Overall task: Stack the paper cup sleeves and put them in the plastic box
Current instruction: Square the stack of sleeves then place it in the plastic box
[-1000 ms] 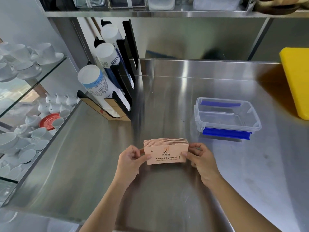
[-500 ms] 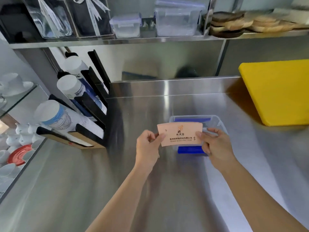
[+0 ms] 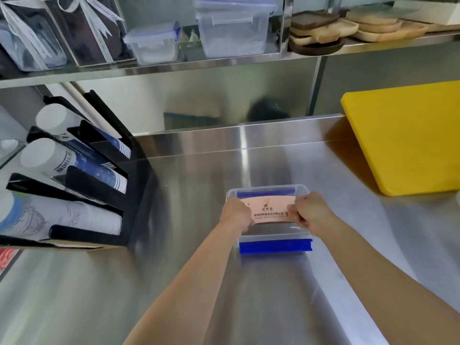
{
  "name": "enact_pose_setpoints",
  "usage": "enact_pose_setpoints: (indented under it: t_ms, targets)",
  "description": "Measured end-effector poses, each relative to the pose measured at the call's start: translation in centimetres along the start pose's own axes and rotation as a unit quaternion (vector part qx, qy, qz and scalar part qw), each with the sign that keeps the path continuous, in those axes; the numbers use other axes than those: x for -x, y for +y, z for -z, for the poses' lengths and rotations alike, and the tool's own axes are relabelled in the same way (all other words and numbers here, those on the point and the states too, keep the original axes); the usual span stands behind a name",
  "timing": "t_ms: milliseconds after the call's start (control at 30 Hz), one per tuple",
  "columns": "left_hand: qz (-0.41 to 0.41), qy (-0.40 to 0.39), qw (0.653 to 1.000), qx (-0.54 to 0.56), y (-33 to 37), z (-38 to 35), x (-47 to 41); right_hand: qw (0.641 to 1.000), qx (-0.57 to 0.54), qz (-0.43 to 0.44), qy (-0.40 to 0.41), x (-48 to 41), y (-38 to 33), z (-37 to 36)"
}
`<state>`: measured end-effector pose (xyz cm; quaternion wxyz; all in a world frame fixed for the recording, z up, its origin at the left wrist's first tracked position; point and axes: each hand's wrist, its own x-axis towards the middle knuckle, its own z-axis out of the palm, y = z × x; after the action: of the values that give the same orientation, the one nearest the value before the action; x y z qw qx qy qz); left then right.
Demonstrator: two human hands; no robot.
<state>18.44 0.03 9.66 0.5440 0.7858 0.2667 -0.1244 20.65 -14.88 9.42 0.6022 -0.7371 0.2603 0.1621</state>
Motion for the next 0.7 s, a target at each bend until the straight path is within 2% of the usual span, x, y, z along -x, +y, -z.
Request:
enact_pose_setpoints:
  t_ms: [267, 433, 700]
  targets:
    - [0.074, -0.025, 0.995, -0.066, 0.4, -1.7, -2.0, 0.99, 0.138, 0.012, 0.0, -2.8, 0.8, -0.9]
    - [0.031, -0.011, 0.985, -0.171, -0.3, -2.0, -2.7, 0.973, 0.227, 0.045, 0.011, -2.8, 1.2, -1.2]
    - [0.004, 0.004, 0.972, -0.234, -0.5, -2.1, -2.6, 0.965, 0.247, 0.075, 0.043, -2.8, 1.4, -1.3]
